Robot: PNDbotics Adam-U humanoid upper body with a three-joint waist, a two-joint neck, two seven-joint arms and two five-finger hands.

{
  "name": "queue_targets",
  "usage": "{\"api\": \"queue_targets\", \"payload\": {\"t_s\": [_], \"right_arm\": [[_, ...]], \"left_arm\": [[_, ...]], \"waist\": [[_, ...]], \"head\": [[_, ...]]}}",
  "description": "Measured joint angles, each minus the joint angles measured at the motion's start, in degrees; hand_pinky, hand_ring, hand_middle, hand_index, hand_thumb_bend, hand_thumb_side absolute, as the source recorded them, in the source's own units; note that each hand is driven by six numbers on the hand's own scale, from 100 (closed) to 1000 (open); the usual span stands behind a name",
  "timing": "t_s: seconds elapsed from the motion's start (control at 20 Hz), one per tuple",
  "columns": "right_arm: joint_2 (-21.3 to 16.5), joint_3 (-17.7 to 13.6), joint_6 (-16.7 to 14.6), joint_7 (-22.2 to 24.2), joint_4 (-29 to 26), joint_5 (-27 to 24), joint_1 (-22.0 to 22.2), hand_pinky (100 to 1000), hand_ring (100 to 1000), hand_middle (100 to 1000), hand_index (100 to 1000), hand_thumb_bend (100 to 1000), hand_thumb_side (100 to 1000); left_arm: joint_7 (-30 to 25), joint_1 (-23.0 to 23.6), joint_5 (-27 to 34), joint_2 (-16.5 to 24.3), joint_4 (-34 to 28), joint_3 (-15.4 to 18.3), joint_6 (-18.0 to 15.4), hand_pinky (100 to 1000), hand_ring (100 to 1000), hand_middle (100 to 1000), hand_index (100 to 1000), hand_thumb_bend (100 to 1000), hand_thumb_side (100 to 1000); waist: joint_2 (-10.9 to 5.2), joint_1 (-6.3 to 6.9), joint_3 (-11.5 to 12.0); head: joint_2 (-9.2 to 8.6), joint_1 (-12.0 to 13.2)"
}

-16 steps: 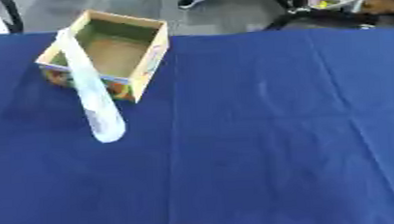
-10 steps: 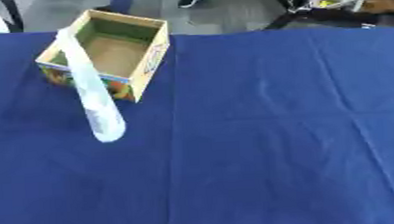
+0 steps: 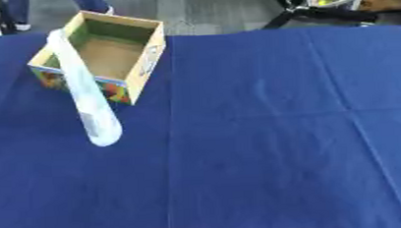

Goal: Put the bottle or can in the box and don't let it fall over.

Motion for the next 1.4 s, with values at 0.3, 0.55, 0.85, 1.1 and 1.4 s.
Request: {"api": "queue_targets", "payload": {"t_s": [0.3,0.55,0.85,1.1,1.4], "right_arm": [[0.0,-0.01,0.2,-0.2,0.0,0.0,0.01,946,1000,1000,1000,100,524],[0.0,-0.01,0.31,-0.31,0.0,0.01,0.01,946,1000,1000,1000,100,524],[0.0,-0.01,0.32,-0.3,0.0,0.01,0.02,947,1000,1000,1000,100,524],[0.0,0.0,0.37,-0.27,0.0,0.01,0.02,947,1000,1000,1000,100,524],[0.0,0.01,0.58,-0.08,0.0,0.01,0.02,948,1000,1000,1000,100,525]], "left_arm": [[-3.24,-0.06,-0.86,3.33,0.47,-1.9,-1.02,1000,1000,944,895,100,590],[-5.31,-0.19,-1.96,5.56,1.23,-3.75,-1.93,1000,1000,944,890,100,585],[-6.99,-1.61,-3.65,6.93,2.44,-6.28,-2.23,1000,1000,991,890,100,592],[-8.21,-3.82,-4.76,7.55,4.13,-8.57,-1.92,1000,1000,999,888,100,597],[-9.11,-6.5,-7.34,7.6,6.77,-10.91,-2.08,1000,1000,1000,892,100,590]], "waist": [[0.0,0.02,-0.06],[0.0,0.12,-0.11],[0.0,0.12,-0.35],[0.0,0.12,-0.48],[0.0,0.12,-0.74]], "head": [[0.0,0.01],[0.07,0.12],[0.03,0.6],[-0.05,0.71],[-0.54,0.78]]}}
